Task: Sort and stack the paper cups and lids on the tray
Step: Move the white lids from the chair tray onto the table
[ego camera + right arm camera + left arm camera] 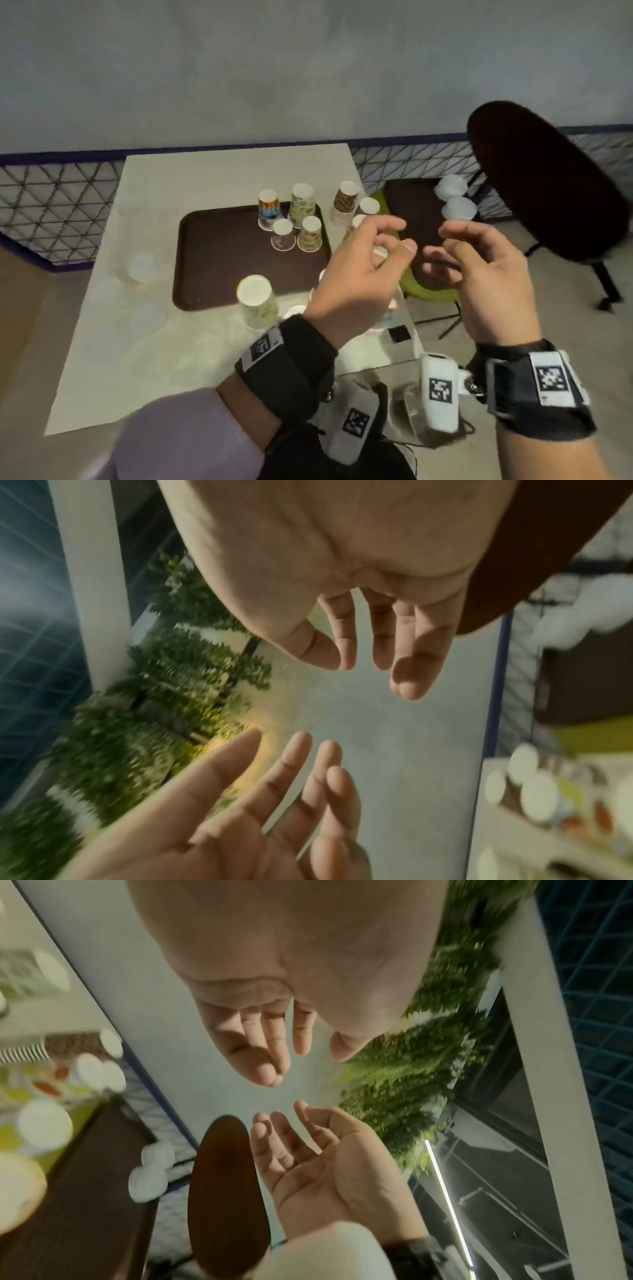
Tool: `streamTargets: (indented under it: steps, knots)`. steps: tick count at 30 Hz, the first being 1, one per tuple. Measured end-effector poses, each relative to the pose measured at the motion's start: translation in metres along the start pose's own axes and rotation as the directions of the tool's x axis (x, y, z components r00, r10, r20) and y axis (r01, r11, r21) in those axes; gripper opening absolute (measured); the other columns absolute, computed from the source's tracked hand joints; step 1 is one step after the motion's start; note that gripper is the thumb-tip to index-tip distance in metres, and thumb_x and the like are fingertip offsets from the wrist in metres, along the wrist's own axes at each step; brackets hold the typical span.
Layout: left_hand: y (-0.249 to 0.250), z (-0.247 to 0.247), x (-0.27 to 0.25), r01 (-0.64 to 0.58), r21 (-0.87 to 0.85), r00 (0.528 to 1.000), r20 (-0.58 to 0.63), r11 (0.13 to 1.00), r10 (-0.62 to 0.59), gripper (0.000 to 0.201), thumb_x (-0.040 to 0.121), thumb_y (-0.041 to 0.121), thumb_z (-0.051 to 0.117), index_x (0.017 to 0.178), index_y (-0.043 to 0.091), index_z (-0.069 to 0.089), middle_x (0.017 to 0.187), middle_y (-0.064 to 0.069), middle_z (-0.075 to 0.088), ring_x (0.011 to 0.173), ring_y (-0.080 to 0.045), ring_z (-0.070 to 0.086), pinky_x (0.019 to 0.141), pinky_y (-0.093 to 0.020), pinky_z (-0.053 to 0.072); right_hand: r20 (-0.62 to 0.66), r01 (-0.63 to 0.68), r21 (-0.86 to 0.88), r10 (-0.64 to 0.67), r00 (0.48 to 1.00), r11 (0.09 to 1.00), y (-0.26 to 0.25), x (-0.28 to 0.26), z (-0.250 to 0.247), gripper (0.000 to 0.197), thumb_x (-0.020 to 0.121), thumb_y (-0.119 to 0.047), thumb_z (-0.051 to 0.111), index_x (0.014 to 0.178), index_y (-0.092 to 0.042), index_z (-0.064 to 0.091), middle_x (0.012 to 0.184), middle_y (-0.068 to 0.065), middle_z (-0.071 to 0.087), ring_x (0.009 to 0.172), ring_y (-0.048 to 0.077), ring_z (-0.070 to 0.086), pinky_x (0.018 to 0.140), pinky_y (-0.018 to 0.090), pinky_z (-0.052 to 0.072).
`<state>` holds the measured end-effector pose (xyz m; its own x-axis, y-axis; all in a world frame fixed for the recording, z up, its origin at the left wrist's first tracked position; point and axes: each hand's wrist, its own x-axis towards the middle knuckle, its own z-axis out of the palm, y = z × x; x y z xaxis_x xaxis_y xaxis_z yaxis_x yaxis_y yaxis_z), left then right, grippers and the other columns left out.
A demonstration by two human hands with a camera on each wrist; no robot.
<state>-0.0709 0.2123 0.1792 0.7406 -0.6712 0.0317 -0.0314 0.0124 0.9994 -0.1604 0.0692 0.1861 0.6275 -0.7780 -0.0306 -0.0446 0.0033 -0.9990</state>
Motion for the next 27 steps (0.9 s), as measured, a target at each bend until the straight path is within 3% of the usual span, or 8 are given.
streamTargets:
  steps: [3,6,10,11,14,19,23,27]
  knots:
    - [-0.012,0.066,0.029,0.02,0.017,0.997,0.074,1.0,-0.022,0.031,0.097,0.041,0.062,0.127,0.038,0.057,0.114,0.006,0.063,0.077,-0.007,0.062,0.081,-0.045,0.062,-0.084,-0.039,-0.059,0.034,0.996,0.997,0.017,0.036,-0.061,0.022,0.095,-0.005,0.058,0.102,-0.022,0.07,0.105,0.006,0.07,0.09,0.024,0.071,0.075,0.035,0.059]
    - [-0.029,0.13,0.061,0.091,0.004,0.991,0.097,0.996,-0.091,0.033,0.095,0.043,0.062,0.127,0.044,0.056,0.121,0.007,0.058,0.079,-0.003,0.06,0.087,-0.039,0.06,-0.112,-0.109,-0.135,0.094,0.989,0.985,0.047,0.083,-0.118,0.022,0.092,-0.011,0.061,0.103,-0.029,0.07,0.107,0.007,0.071,0.092,0.026,0.072,0.074,0.037,0.057]
    - [-0.059,0.201,0.111,0.124,0.092,0.989,0.069,0.988,-0.131,0.04,0.099,0.04,0.061,0.138,0.035,0.052,0.131,0.002,0.056,0.092,0.004,0.062,0.085,-0.016,0.05,-0.114,-0.2,-0.201,0.18,0.977,0.959,0.09,0.156,-0.181,0.021,0.096,-0.012,0.059,0.109,-0.027,0.065,0.109,0.013,0.067,0.088,0.023,0.067,0.072,0.036,0.056]
    - [-0.068,0.217,0.124,0.146,0.11,0.986,0.061,0.983,-0.153,0.044,0.097,0.044,0.061,0.139,0.037,0.05,0.131,0.002,0.055,0.095,0.002,0.063,0.089,-0.019,0.053,-0.102,-0.21,-0.222,0.192,0.976,0.952,0.1,0.174,-0.193,0.02,0.096,-0.012,0.057,0.111,-0.025,0.064,0.107,0.013,0.066,0.086,0.022,0.066,0.072,0.037,0.057]
    - [-0.099,0.257,0.168,0.252,0.133,0.967,-0.011,0.958,-0.253,0.049,0.093,0.054,0.059,0.139,0.042,0.046,0.13,0.005,0.053,0.105,-0.009,0.064,0.095,-0.046,0.059,-0.084,-0.225,-0.32,0.209,0.974,0.92,0.125,0.228,-0.219,0.021,0.094,-0.02,0.057,0.113,-0.024,0.063,0.103,0.006,0.066,0.086,0.024,0.07,0.072,0.039,0.061]
    - [-0.149,0.304,0.241,0.416,0.092,0.905,-0.137,0.905,-0.403,0.06,0.086,0.057,0.061,0.141,0.039,0.045,0.131,-0.002,0.053,0.113,-0.019,0.062,0.099,-0.051,0.057,-0.025,-0.228,-0.45,0.243,0.97,0.864,0.165,0.314,-0.231,0.03,0.077,-0.047,0.057,0.105,-0.037,0.06,0.099,-0.002,0.065,0.089,0.03,0.068,0.081,0.052,0.059]
    - [-0.201,0.315,0.297,0.501,0.116,0.854,-0.228,0.858,-0.468,0.084,0.066,0.074,0.054,0.14,0.037,0.045,0.128,-0.01,0.055,0.113,-0.033,0.065,0.1,-0.058,0.055,0.001,-0.167,-0.578,0.206,0.979,0.799,0.194,0.377,-0.226,0.03,0.096,-0.023,0.058,0.124,-0.011,0.057,0.11,0.009,0.062,0.099,0.025,0.056,0.081,0.029,0.041]
    - [-0.236,0.314,0.342,0.555,0.12,0.822,-0.235,0.823,-0.519,0.088,0.063,0.073,0.054,0.143,0.038,0.042,0.128,-0.008,0.057,0.117,-0.03,0.062,0.103,-0.055,0.053,-0.037,-0.211,-0.611,0.239,0.97,0.763,0.226,0.425,-0.215,0.044,0.098,-0.024,0.055,0.139,-0.01,0.049,0.137,0.019,0.051,0.125,0.038,0.05,0.102,0.04,0.041]
